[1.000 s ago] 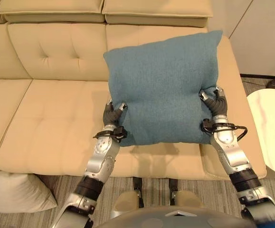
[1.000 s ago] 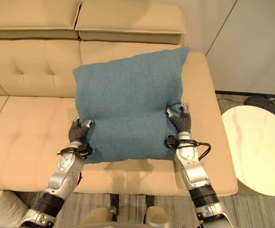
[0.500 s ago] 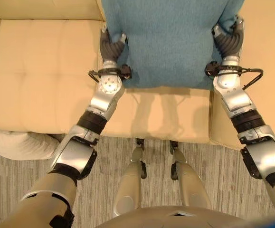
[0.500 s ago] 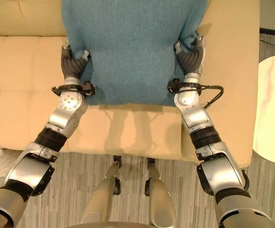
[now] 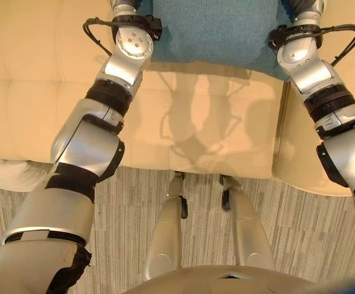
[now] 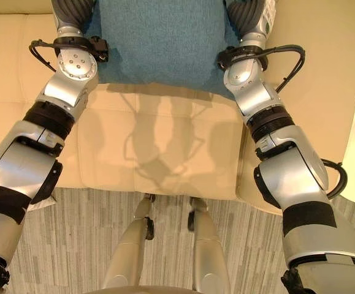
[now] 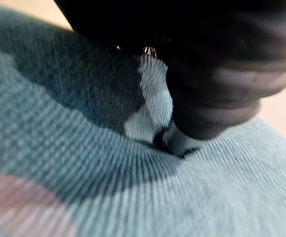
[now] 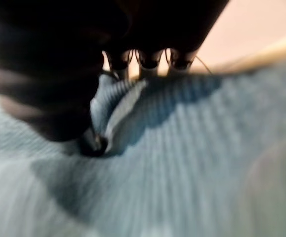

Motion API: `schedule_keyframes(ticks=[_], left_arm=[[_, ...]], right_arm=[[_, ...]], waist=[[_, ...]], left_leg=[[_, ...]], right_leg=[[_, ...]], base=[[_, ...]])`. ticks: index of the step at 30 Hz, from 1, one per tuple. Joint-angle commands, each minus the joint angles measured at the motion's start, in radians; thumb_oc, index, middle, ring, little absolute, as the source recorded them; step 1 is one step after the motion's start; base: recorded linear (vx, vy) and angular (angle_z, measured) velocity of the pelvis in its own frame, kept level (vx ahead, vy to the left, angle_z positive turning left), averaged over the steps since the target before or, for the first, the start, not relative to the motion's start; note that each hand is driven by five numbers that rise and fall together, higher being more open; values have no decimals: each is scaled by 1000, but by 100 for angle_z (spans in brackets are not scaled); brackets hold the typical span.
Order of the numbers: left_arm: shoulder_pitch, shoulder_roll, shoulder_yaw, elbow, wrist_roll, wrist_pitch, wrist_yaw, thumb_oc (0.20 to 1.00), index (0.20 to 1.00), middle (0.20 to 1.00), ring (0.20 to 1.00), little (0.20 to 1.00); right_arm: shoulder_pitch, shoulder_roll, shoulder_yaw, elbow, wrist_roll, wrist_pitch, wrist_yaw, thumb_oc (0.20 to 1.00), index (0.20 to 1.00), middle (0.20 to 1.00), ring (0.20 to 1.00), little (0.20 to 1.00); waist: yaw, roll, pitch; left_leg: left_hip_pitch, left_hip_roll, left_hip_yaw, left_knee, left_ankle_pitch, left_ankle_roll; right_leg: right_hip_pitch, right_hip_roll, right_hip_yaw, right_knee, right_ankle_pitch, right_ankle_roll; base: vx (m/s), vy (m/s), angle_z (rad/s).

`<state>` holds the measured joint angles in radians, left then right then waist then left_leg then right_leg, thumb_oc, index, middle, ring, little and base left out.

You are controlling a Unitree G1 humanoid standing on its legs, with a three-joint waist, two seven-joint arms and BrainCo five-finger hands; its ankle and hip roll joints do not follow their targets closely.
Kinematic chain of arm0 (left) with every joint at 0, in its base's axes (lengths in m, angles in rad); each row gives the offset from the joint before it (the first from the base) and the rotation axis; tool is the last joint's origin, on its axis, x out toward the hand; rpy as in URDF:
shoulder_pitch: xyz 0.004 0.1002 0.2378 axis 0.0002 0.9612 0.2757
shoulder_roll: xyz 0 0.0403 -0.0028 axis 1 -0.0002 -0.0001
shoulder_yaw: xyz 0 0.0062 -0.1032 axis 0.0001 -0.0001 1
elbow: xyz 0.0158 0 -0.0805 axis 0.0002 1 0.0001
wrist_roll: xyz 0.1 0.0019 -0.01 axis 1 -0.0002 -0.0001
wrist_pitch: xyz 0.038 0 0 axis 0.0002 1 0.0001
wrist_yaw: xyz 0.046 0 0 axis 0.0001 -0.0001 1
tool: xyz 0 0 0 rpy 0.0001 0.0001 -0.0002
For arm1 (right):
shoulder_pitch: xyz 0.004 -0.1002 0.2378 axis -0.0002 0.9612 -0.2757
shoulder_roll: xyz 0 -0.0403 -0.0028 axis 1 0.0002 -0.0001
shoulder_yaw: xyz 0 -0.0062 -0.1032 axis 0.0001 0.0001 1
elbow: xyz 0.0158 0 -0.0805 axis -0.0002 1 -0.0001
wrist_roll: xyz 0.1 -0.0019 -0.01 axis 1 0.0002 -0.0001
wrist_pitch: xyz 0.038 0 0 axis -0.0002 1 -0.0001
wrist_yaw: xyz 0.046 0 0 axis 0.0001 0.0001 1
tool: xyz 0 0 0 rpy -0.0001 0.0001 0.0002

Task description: Pick up all the scattered cushions and arrange them neatly on the sofa.

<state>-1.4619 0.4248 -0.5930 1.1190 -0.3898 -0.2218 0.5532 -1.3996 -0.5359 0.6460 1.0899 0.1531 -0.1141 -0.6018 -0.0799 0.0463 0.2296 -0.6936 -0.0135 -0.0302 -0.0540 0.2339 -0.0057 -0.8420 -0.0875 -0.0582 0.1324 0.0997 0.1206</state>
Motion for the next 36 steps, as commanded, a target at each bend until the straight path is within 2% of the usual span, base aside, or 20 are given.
schedule_keyframes(ticks=[1, 3, 9, 13, 15, 16, 19, 23, 24, 25, 29, 30, 31, 33, 36], left_arm=[[-92, 2, -6, -97, -32, -78, -42, 1000, 1000, 1000, 1000, 1000], [-84, 2, -8, -102, -37, -78, -48, 1000, 1000, 1000, 1000, 1000], [86, -29, 58, -155, -82, -78, -69, 1000, 1000, 1000, 1000, 1000], [201, -8, 105, -180, -78, -72, -81, 1000, 1000, 1000, 1000, 1000], [307, 60, 160, -201, -75, -69, -102, 1000, 1000, 1000, 1000, 1000], [382, 107, 205, -218, -90, -71, -134, 1000, 1000, 1000, 1000, 1000], [568, 153, 310, -365, -96, -87, -164, 1000, 1000, 1000, 1000, 1000], [774, 162, 387, -528, -43, -91, -193, 1000, 1000, 1000, 1000, 1000], [873, 141, 421, -585, -26, -89, -220, 1000, 1000, 1000, 1000, 1000], [880, 140, 421, -591, -25, -86, -219, 1000, 1000, 1000, 1000, 1000], [1125, 111, 496, -714, 23, -73, -277, 1000, 1000, 1000, 1000, 1000], [1234, 92, 525, -739, 33, -61, -317, 1000, 1000, 1000, 1000, 1000], [1240, 91, 527, -743, 33, -60, -318, 1000, 1000, 1000, 1000, 1000], [1371, 108, 536, -718, 109, -31, -386, 1000, 1000, 1000, 1000, 1000], [1471, 66, 553, -609, 122, -1, -432, 1000, 1000, 1000, 1000, 1000]], right_arm=[[-67, 41, 4, -93, 74, -33, 52, 1000, 1000, 1000, 1000, 1000], [-65, 37, 10, -91, 77, -30, 57, 1000, 1000, 1000, 1000, 1000], [20, 17, -18, -114, 79, -15, 72, 1000, 1000, 1000, 1000, 1000], [93, -31, -58, -123, 69, -6, 83, 1000, 1000, 1000, 1000, 1000], [195, -87, -130, -168, 62, -11, 86, 1000, 1000, 1000, 1000, 1000], [308, -114, -216, -231, 108, -31, 108, 1000, 1000, 1000, 1000, 1000], [561, -138, -366, -375, 96, -57, 150, 1000, 1000, 1000, 1000, 1000], [809, -111, -484, -496, 24, -71, 179, 1000, 1000, 1000, 1000, 1000], [905, -85, -518, -532, -17, -72, 201, 1000, 1000, 1000, 1000, 1000], [913, -83, -520, -537, -19, -70, 201, 1000, 1000, 1000, 1000, 1000], [1101, -26, -566, -574, -59, -70, 263, 1000, 1000, 1000, 1000, 1000], [1173, -6, -573, -577, -79, -65, 300, 1000, 1000, 1000, 1000, 1000], [1177, -6, -572, -579, -79, -65, 300, 1000, 1000, 1000, 1000, 1000], [1270, 19, -566, -552, -98, -57, 364, 1000, 1000, 1000, 1000, 1000], [1322, 46, -543, -488, -111, -46, 410, 1000, 1000, 1000, 1000, 1000]], waist=[[40, -62, -76], [40, -62, -76], [43, -64, -77], [45, -69, -73], [48, -75, -69], [47, -81, -72], [40, -93, -80], [39, -101, -94], [41, -107, -98], [41, -108, -99], [48, -115, -108], [54, -117, -117], [53, -116, -116], [58, -116, -127], [61, -113, -142]], left_leg=[[50, -11, 49, -33, -106, -93], [49, -12, 47, -33, -105, -93], [64, -17, 45, -33, -108, -95], [76, -18, 46, -33, -111, -96], [98, -13, 45, -33, -113, -99], [127, -11, 46, -33, -121, -101], [180, -8, 51, -33, -139, -100], [240, 1, 56, -33, -149, -98], [272, 4, 61, -33, -157, -96], [277, 3, 61, -33, -158, -96], [366, 12, 72, -33, -175, -88], [405, 15, 75, -33, -181, -84], [410, 16, 75, -33, -183, -84], [478, 21, 82, -33, -195, -75], [536, 25, 90, -33, -204, -68]], right_leg=[[181, 45, -18, -220, 49, 61], [179, 46, -17, -220, 50, 61], [190, 45, -22, -220, 47, 57], [201, 42, -28, -220, 43, 56], [225, 41, -31, -220, 39, 54], [254, 40, -36, -220, 33, 52], [311, 39, -49, -220, 20, 49], [375, 36, -58, -220, 10, 45], [413, 34, -66, -220, 2, 44], [418, 34, -66, -220, 1, 44], [511, 30, -80, -220, -23, 41], [549, 30, -85, -220, -33, 38], [554, 30, -85, -220, -34, 38], [620, 30, -91, -220, -48, 36], [679, 34, -94, -220, -61, 31]], base=[[-11, -5, 42], [-3, 3, -7], [-5, 3, -13], [-15, -10, 11], [0, 0, 0], [30, -20, -4], [10, -11, 13], [36, 0, 12], [54, 2, -1], [43, 0, 2], [62, 2, 3], [70, 14, 3], [83, 16, 4], [51, 17, 2], [7, 4, -1]])
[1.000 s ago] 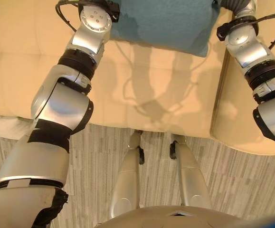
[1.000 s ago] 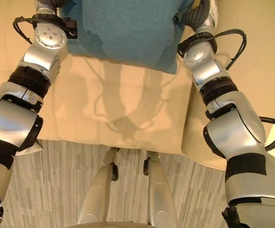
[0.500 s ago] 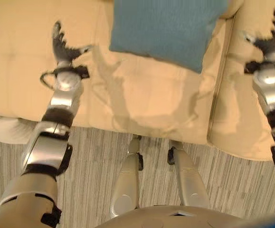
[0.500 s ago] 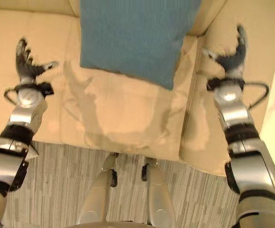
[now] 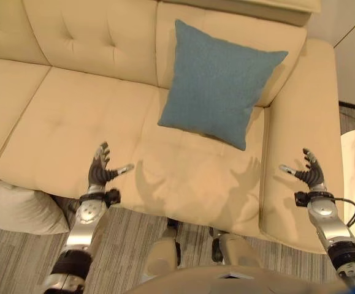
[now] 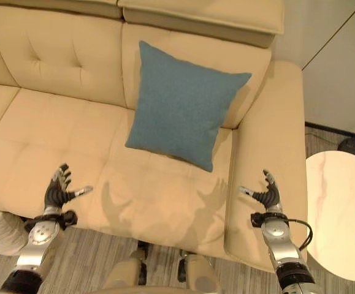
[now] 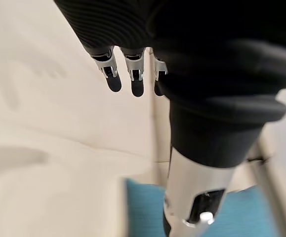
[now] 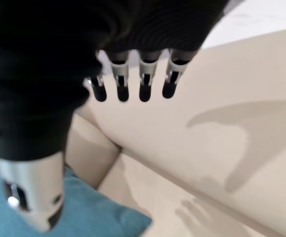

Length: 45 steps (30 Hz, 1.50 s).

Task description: Pick up all the scattered cushions and arrange them neatly on the sofa.

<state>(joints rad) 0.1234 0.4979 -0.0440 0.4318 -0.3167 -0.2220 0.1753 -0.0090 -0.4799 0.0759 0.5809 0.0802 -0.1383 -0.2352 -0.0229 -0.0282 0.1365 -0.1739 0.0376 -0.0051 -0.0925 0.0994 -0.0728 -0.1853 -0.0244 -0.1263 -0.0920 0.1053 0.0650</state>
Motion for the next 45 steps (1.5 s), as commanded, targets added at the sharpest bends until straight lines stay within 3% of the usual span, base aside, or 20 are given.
schedule_keyframes(ticks=[1, 4, 5, 7, 13, 18, 20, 21, 27, 30, 31, 33, 34, 38, 40, 43, 45], left_arm=[[-90, -18, 10, 105, 51, 6, -68, 1000, 1000, 1000, 1000, 1000], [-90, -18, 10, 105, 51, 6, -68, 1000, 1000, 1000, 1000, 1000], [-25, -80, 10, 360, 128, 43, -94, 1000, 1000, 1000, 1000, 1000], [-20, -109, 2, 505, 166, 52, -97, 1000, 1000, 1000, 1000, 1000], [-40, -146, -8, 683, 217, 69, -100, 1000, 1000, 1000, 1000, 1000], [-97, -179, -31, 717, 229, 75, -96, 1000, 1000, 1000, 1000, 1000], [-105, -188, -42, 708, 228, 73, -98, 1000, 1000, 1000, 1000, 1000], [-114, -195, -65, 696, 237, 77, -97, 1000, 1000, 1000, 1000, 1000], [-124, -199, -77, 715, 257, 84, -82, 1000, 1000, 1000, 1000, 1000], [-161, -181, -105, 730, 280, 84, -68, 1000, 1000, 1000, 1000, 1000], [-177, -176, -119, 726, 285, 84, -66, 1000, 1000, 1000, 1000, 1000], [-186, -172, -128, 720, 285, 85, -67, 1000, 1000, 1000, 1000, 1000], [-195, -166, -134, 709, 283, 84, -65, 1000, 1000, 1000, 1000, 1000], [-185, -165, -126, 710, 275, 85, -61, 1000, 1000, 1000, 1000, 1000], [-186, -166, -122, 710, 267, 84, -57, 1000, 1000, 1000, 1000, 1000], [-193, -174, -124, 719, 255, 84, -49, 1000, 1000, 1000, 1000, 1000], [-193, -185, -126, 715, 246, 85, -45, 1000, 1000, 1000, 1000, 1000]], right_arm=[[-55, -6, 34, 32, -45, -17, 56, 1000, 1000, 1000, 1000, 1000], [-55, -6, 34, 32, -45, -17, 56, 1000, 1000, 1000, 1000, 1000], [-4, 51, 55, 169, -59, -7, 92, 1000, 1000, 1000, 1000, 1000], [6, 77, 61, 258, -50, -5, 98, 1000, 1000, 1000, 1000, 1000], [3, 102, 72, 443, -61, 7, 88, 1000, 1000, 1000, 1000, 1000], [-14, 115, 61, 578, -65, 29, 81, 1000, 1000, 1000, 1000, 1000], [-12, 120, 58, 601, -65, 37, 82, 1000, 1000, 1000, 1000, 1000], [-9, 128, 61, 631, -76, 47, 78, 1000, 1000, 1000, 1000, 1000], [-41, 145, 101, 639, -127, 68, 67, 1000, 1000, 1000, 1000, 1000], [-71, 156, 132, 624, -151, 80, 64, 1000, 1000, 1000, 1000, 1000], [-67, 158, 133, 633, -145, 84, 61, 1000, 1000, 1000, 1000, 1000], [-66, 162, 131, 637, -136, 86, 61, 1000, 1000, 1000, 1000, 1000], [-66, 169, 138, 648, -132, 90, 61, 1000, 1000, 1000, 1000, 1000], [-72, 176, 159, 646, -147, 94, 64, 1000, 1000, 1000, 1000, 1000], [-77, 179, 171, 637, -151, 93, 63, 1000, 1000, 1000, 1000, 1000], [-65, 174, 154, 621, -121, 86, 53, 1000, 1000, 1000, 1000, 1000], [-62, 172, 154, 620, -116, 87, 49, 1000, 1000, 1000, 1000, 1000]], waist=[[4, -38, -52], [4, -38, -52], [10, -38, -63], [12, -41, -62], [20, -54, -44], [-2, -80, -28], [-15, -70, -39], [-26, -57, -49], [-24, -58, -31], [-34, -50, 3], [-34, -49, 2], [-27, -51, -6], [-11, -61, -26], [14, -82, -51], [12, -86, -50], [5, -89, -15], [-3, -87, 4]], left_leg=[[34, -26, 67, 5, -74, -1], [34, -26, 67, 5, -74, -1], [113, -15, 75, 5, -92, 3], [146, -7, 77, 5, -98, 1], [165, 4, 65, 28, -84, -4], [151, -29, 112, 246, -249, 24], [181, -23, 144, 229, -261, 22], [205, -21, 173, 171, -250, 24], [223, -67, 115, 36, -203, 46], [187, -67, 65, 30, -168, 60], [163, -73, 36, 35, -154, 65], [136, -74, 6, 35, -131, 64], [106, -76, -39, 27, -112, 59], [97, -80, -43, 20, -105, 51], [68, -75, -58, 19, -75, 36], [-8, -82, -97, 53, -36, 7], [-55, -80, -36, 100, -34, 13]], right_leg=[[42, -27, -27, 5, -72, 85], [42, -27, -27, 5, -72, 85], [124, -12, -24, 5, -96, 74], [163, -4, -25, 8, -110, 65], [197, 7, -30, 5, -131, 59], [158, -39, -72, 5, -91, 57], [143, -38, -90, 5, -83, 56], [125, -37, -112, 5, -69, 61], [48, -49, -96, 46, -18, 88], [-19, -33, 68, 159, -54, 115], [-5, -20, 133, 195, -83, 105], [31, -12, 174, 226, -116, 94], [104, 3, 219, 224, -165, 81], [154, -16, 180, 145, -171, 71], [152, 27, 245, 109, -181, 52], [165, 40, 229, 56, -171, 35], [167, 29, 188, 37, -157, 37]], base=[[19, 3, -5], [16, -14, -5], [34, -54, 8], [29, -68, -4], [-64, -65, 7], [-252, 33, 36], [-163, 113, 48], [-122, 133, 66], [-161, 110, 43], [-305, 60, 16], [-235, 2, 71], [-203, -72, 135], [-174, -138, 127], [-73, -112, 47], [-157, -146, 32], [-200, -139, 89], [-250, -69, 191]])
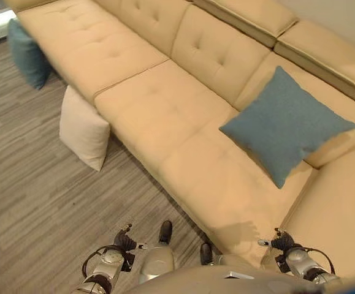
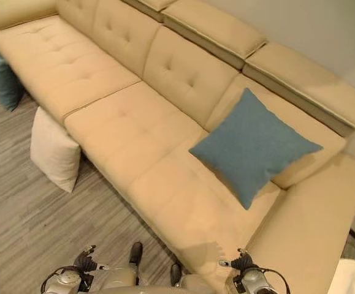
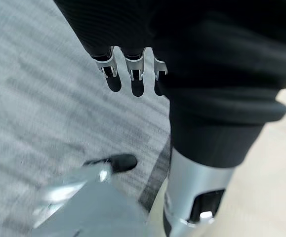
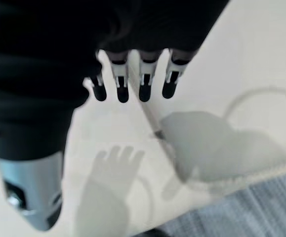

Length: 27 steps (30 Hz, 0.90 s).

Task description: Pick up all the scattered cushions and arrange them neatly on the sofa.

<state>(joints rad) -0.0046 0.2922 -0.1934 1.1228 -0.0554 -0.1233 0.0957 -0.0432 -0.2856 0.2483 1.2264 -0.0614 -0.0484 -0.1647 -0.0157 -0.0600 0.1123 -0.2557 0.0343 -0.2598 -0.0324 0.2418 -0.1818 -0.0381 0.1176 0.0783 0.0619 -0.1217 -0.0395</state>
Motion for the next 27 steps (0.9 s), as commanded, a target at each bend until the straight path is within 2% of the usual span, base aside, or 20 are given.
schedule_keyframes(ticks=[1, 2, 3, 5, 7, 9, 11, 13, 14, 15, 16, 17, 19, 23, 27], left_arm=[[-63, 16, 25, 23, -18, -11, 37, 1000, 1000, 1000, 1000, 1000], [-53, 14, 26, 23, -15, -8, 35, 1000, 1000, 1000, 1000, 1000], [-34, 11, 37, 37, -9, -5, 32, 1000, 1000, 1000, 1000, 1000], [-30, 7, 39, 42, -5, -2, 32, 1000, 1000, 1000, 1000, 1000], [-32, 6, 35, 41, 0, 1, 35, 1000, 1000, 1000, 1000, 1000], [-25, 7, 30, 48, 15, 7, 32, 1000, 1000, 1000, 1000, 1000], [-17, 9, 37, 58, 15, 11, 32, 1000, 1000, 1000, 1000, 1000], [-6, 23, 70, 74, 11, 21, 36, 1000, 1000, 1000, 1000, 1000], [-6, 23, 70, 74, 11, 21, 36, 1000, 1000, 1000, 1000, 1000], [-9, 33, 74, 74, 8, 21, 39, 1000, 1000, 1000, 1000, 1000], [-18, 48, 72, 72, 5, 17, 45, 1000, 1000, 1000, 1000, 1000], [-30, 55, 60, 61, -1, 10, 45, 1000, 1000, 1000, 1000, 1000], [-30, 56, 53, 66, 3, 7, 43, 1000, 1000, 1000, 1000, 1000], [-27, 51, 60, 79, -3, 10, 47, 1000, 1000, 1000, 1000, 1000], [-26, 36, 50, 91, 11, 11, 48, 1000, 1000, 1000, 1000, 1000]], right_arm=[[-26, -21, -18, -26, 26, -1, -23, 1000, 1000, 1000, 1000, 1000], [-18, -18, -18, -25, 23, 0, -23, 1000, 1000, 1000, 1000, 1000], [-4, -13, -27, -19, 20, -1, -22, 1000, 1000, 1000, 1000, 1000], [8, -12, -38, -17, 20, -1, -22, 1000, 1000, 1000, 1000, 1000], [24, -7, -48, -14, 21, -1, -21, 1000, 1000, 1000, 1000, 1000], [30, 0, -50, -6, 17, 3, -20, 1000, 1000, 1000, 1000, 1000], [24, 3, -42, -4, 9, 6, -23, 1000, 1000, 1000, 1000, 1000], [4, 20, -20, -12, -15, 9, -18, 1000, 1000, 1000, 1000, 1000], [4, 20, -20, -12, -15, 9, -18, 1000, 1000, 1000, 1000, 1000], [-4, 25, -15, -23, -15, 7, -17, 1000, 1000, 1000, 1000, 1000], [-12, 27, -7, -36, -20, 7, -15, 1000, 1000, 1000, 1000, 1000], [-10, 23, -1, -31, -20, 7, -16, 1000, 1000, 1000, 1000, 1000], [-13, 19, 3, -23, -19, 4, -15, 1000, 1000, 1000, 1000, 1000], [-23, 14, 21, -20, -26, 4, -12, 1000, 1000, 1000, 1000, 1000], [-17, 2, 16, -23, -23, 1, -15, 1000, 1000, 1000, 1000, 1000]], waist=[[-17, -53, 33], [-22, -51, 30], [-31, -51, 23], [-47, -53, 19], [-71, -56, 14], [-85, -43, -2], [-84, -46, -4], [-72, -45, -8], [-72, -45, -9], [-72, -42, -2], [-77, -35, 11], [-85, -34, 5], [-85, -43, -4], [-74, -61, -14], [-79, -69, -9]], left_leg=[[16, -68, 276, 63, -184, 127], [22, -57, 318, 77, -202, 133], [51, -49, 363, 112, -246, 142], [76, -43, 383, 143, -282, 144], [129, -10, 475, 175, -331, 143], [182, 11, 535, 123, -334, 135], [188, -2, 518, 98, -330, 137], [217, -21, 512, 14, -310, 154], [216, -21, 512, 14, -310, 154], [216, -21, 498, 0, -300, 155], [226, -33, 456, -30, -282, 160], [224, -47, 402, -44, -267, 159], [224, -54, 381, -48, -265, 160], [210, -64, 339, -55, -245, 149], [187, -75, 306, -52, -234, 139]], right_leg=[[20, -120, -37, -122, 78, 143], [17, -127, -55, -122, 82, 142], [8, -147, -98, -119, 93, 142], [8, -165, -142, -122, 97, 142], [14, -192, -221, -130, 105, 146], [18, -197, -275, -133, 109, 156], [18, -206, -283, -119, 115, 161], [-13, -224, -289, -30, 106, 175], [-15, -224, -289, -29, 106, 175], [-34, -222, -266, 1, 103, 179], [-59, -187, -158, 41, 89, 189], [-50, -141, -38, 44, 71, 183], [-27, -129, -17, 20, 63, 172], [-8, -105, 15, -38, 59, 156], [9, -107, -1, -103, 72, 149]], base=[[-198, -4, 175], [-170, 38, 109], [-117, 54, 71], [-82, 60, 106], [-67, 80, 140], [-23, 149, 137], [2, 184, 69], [-31, 196, 22], [-64, 87, 17], [-68, 76, 30], [-102, 107, 62], [-69, 82, 138], [-17, -25, 153], [3, -114, 28], [-10, -80, 74]])
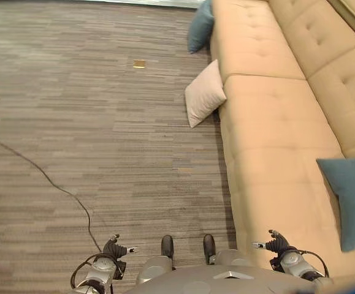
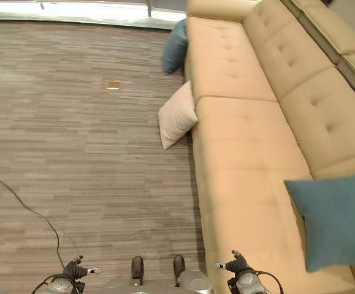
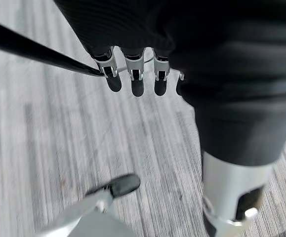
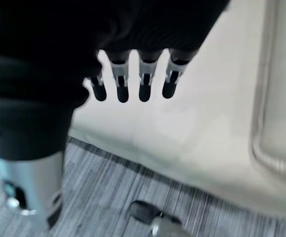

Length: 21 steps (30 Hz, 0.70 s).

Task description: Pick up all the scattered cushions and arrange them neatly on the sofa.

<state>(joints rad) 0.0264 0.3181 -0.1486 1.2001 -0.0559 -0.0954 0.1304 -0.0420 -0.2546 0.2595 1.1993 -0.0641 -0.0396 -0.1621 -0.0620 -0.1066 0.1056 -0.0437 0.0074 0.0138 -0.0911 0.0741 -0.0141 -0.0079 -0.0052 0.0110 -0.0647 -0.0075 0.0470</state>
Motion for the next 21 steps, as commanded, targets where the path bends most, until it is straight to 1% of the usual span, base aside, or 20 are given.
schedule_keyframes(ticks=[1, 3, 9, 10, 12, 13, 15, 18, 19, 20, 21], left_arm=[[-58, 5, -2, 20, 20, -16, 14, 1000, 1000, 1000, 1000, 1000], [-43, -5, -1, 36, 35, -14, 10, 1000, 1000, 1000, 1000, 1000], [-45, -7, -13, 22, 50, -10, 1, 1000, 1000, 1000, 1000, 1000], [-56, -20, 6, 53, -19, -20, 11, 1000, 1000, 1000, 1000, 1000], [-60, -23, -10, 45, -6, -19, 5, 1000, 1000, 1000, 1000, 1000], [-66, -24, -41, 37, 29, -19, 0, 1000, 1000, 1000, 1000, 1000], [-70, -26, -62, 31, 49, -18, -6, 1000, 1000, 1000, 1000, 1000], [-73, -27, -67, 27, 47, -15, -6, 1000, 1000, 1000, 1000, 1000], [-77, -27, -69, 26, 47, -14, -6, 1000, 1000, 1000, 1000, 1000], [-77, -27, -69, 26, 47, -14, -6, 1000, 1000, 1000, 1000, 1000], [-82, -28, -72, 24, 44, -14, -7, 1000, 1000, 1000, 1000, 1000]], right_arm=[[-13, -27, 1, 5, -18, -8, -19, 1000, 1000, 1000, 1000, 1000], [-7, -29, -5, 14, -22, -8, -20, 1000, 1000, 1000, 1000, 1000], [1, -23, -10, 31, -31, -6, -21, 1000, 1000, 1000, 1000, 1000], [-12, -25, -33, 76, 15, 7, -31, 1000, 1000, 1000, 1000, 1000], [-6, -25, -30, 79, 15, 8, -27, 1000, 1000, 1000, 1000, 1000], [1, -27, -25, 77, 14, 6, -23, 1000, 1000, 1000, 1000, 1000], [5, -30, -15, 80, 2, 6, -23, 1000, 1000, 1000, 1000, 1000], [7, -31, -7, 81, -6, 7, -25, 1000, 1000, 1000, 1000, 1000], [5, -33, -6, 81, -7, 9, -25, 1000, 1000, 1000, 1000, 1000], [5, -33, -6, 81, -7, 9, -25, 1000, 1000, 1000, 1000, 1000], [3, -36, -6, 80, -7, 10, -28, 1000, 1000, 1000, 1000, 1000]], waist=[[-33, -22, 3], [-33, -19, -4], [-41, -18, -32], [5, 33, -27], [2, 34, -27], [-6, 36, -29], [-11, 38, -31], [-12, 36, -25], [-12, 34, -18], [-12, 34, -18], [-12, 28, -5]], left_leg=[[-35, -49, 31, 11, -64, -32], [-32, -48, 38, 10, -68, -33], [-3, -41, 59, 4, -79, -35], [49, -14, 49, 32, -128, -29], [63, -9, 44, 25, -121, -34], [73, -4, 43, 20, -116, -39], [80, 0, 39, 16, -114, -43], [79, 4, 28, 22, -113, -48], [67, 6, 20, 47, -119, -50], [67, 6, 20, 47, -119, -50], [37, 7, 12, 99, -130, -54]], right_leg=[[-14, 12, 53, 5, -33, 63], [-2, 8, 19, -15, -23, 71], [10, 10, 7, -15, -12, 78], [-25, -43, -46, 20, 3, 85], [-10, -36, -51, 18, -3, 78], [0, -30, -51, 14, -7, 72], [7, -26, -50, 16, -11, 67], [6, -20, -46, 22, -18, 59], [2, -17, -45, 29, -23, 53], [2, -17, -45, 29, -23, 53], [-4, -18, -46, 36, -27, 47]], base=[[-20, -89, 63], [10, -40, 72], [54, 7, 10], [69, 10, 1], [28, -28, 9], [16, -41, 18], [40, -39, 8], [19, -52, 2], [3, -48, 2], [-14, -74, 3], [-14, -71, 18]])
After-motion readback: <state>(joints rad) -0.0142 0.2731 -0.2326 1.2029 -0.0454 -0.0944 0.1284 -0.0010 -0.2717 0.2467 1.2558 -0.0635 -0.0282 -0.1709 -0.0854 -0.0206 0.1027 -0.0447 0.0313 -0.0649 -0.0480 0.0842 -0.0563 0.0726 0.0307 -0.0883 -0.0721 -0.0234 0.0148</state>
